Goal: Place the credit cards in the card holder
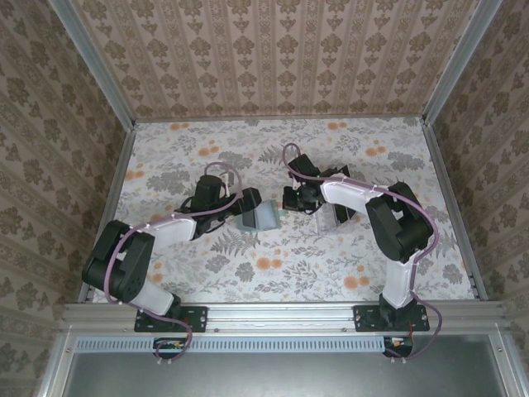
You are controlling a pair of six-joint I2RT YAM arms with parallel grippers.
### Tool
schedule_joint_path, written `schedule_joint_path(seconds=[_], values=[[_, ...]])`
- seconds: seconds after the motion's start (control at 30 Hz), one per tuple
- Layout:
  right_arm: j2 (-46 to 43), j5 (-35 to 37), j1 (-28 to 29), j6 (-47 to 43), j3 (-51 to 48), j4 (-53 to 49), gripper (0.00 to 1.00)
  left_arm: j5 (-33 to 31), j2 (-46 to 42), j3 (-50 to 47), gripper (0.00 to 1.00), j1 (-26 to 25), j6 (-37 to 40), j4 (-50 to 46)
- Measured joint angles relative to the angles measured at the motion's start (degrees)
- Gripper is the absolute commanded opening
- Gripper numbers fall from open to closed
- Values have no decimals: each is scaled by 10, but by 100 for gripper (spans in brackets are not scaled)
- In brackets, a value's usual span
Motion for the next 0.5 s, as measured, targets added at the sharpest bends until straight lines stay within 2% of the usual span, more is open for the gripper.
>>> schedule_joint_path(seconds=[0.27, 0.5], values=[[0, -18, -10, 14, -31, 36, 0, -13, 15, 66, 100, -80, -27, 26], [0, -32, -16, 22, -50, 59, 0, -35, 76, 72, 100, -100, -53, 54]])
